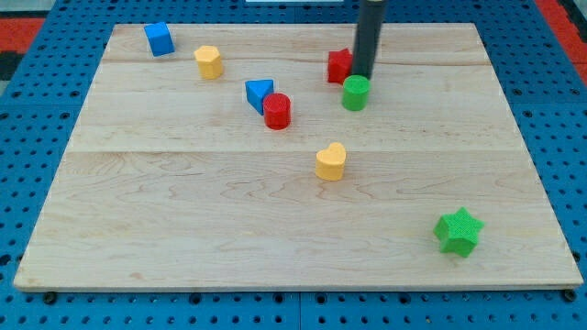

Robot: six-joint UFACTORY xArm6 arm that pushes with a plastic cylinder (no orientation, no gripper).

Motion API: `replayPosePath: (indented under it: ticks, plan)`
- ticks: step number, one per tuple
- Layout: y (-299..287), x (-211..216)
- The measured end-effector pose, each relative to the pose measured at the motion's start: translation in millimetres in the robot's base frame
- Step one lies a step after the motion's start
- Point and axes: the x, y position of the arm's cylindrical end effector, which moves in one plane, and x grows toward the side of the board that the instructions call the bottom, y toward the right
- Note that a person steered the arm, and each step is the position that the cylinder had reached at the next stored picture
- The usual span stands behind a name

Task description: Move the red star to the bottom right of the yellow hexagon

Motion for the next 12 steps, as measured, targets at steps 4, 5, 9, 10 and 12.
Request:
replayPosePath:
  ticks: [4,5,9,10,12]
  plan:
    - [-37.6,-31.5]
    - [-30.2,-55.2]
    - [-115.8,-16.0]
    - [-119.4,-20.6]
    - [-138.5,-13.5]
